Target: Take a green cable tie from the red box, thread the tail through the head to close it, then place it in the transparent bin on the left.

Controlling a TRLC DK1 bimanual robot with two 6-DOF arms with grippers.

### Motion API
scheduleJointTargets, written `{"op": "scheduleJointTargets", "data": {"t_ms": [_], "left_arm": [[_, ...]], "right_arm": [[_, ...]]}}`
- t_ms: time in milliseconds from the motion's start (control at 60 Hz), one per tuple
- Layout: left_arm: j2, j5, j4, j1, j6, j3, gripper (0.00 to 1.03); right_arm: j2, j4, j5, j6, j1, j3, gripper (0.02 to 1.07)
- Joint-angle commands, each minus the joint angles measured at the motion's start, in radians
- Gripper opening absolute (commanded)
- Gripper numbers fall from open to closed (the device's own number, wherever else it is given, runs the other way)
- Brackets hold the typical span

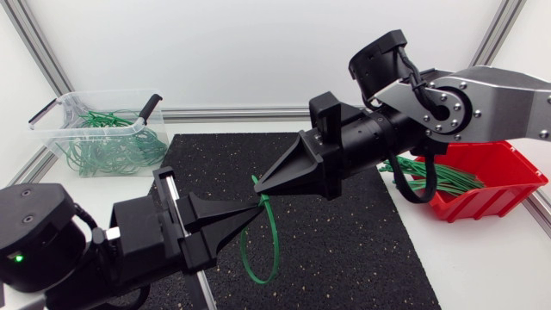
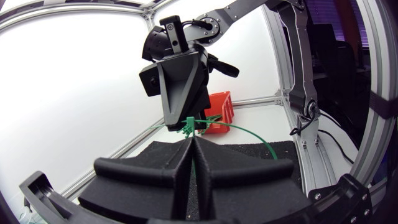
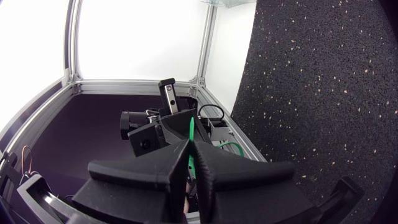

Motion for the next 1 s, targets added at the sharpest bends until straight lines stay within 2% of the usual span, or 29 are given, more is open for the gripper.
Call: {"op": "scheduleJointTargets", "data": {"t_ms": [0,183,300,400,467,583,617,683,717,783,900,983], "left_arm": [[0.011,-0.011,0.016,-0.001,0.032,-0.034,0.04],[0.006,-0.098,0.029,-0.110,0.046,-0.049,0.04],[-0.004,-0.158,0.029,-0.192,0.044,-0.049,0.04],[-0.020,-0.194,0.029,-0.231,0.043,-0.043,0.04],[-0.017,-0.204,0.026,-0.228,0.043,-0.043,0.04],[-0.011,-0.204,0.019,-0.167,0.040,-0.043,0.04],[-0.011,-0.204,0.016,-0.136,0.037,-0.039,0.04],[-0.009,-0.200,-0.011,-0.073,0.015,-0.020,0.04],[-0.012,-0.183,-0.037,-0.044,-0.008,-0.008,0.04],[0.011,-0.155,-0.043,0.048,-0.023,0.009,0.04],[0.048,-0.112,-0.057,0.180,-0.057,0.034,0.04],[0.074,-0.112,-0.057,0.275,-0.072,0.058,0.04]], "right_arm": [[-0.009,-0.020,0.010,-0.022,0.013,0.031,0.08],[0.032,-0.021,0.088,0.004,0.029,0.088,0.08],[0.098,-0.023,0.116,0.004,0.027,0.123,0.08],[0.109,-0.024,0.123,0.003,0.027,0.121,0.08],[0.090,-0.032,0.120,0.001,0.027,0.107,0.08],[0.026,-0.047,0.102,0.000,0.030,0.066,0.09],[0.012,-0.049,0.099,-0.008,0.030,0.054,0.18],[-0.009,-0.053,0.100,-0.045,0.024,0.031,0.49],[-0.014,-0.059,0.111,-0.068,0.016,0.023,0.59],[-0.017,-0.064,0.166,-0.121,0.006,0.011,0.68],[-0.017,-0.052,0.330,-0.198,-0.007,-0.017,0.89],[-0.019,0.025,0.449,-0.213,-0.002,-0.060,1.00]]}}
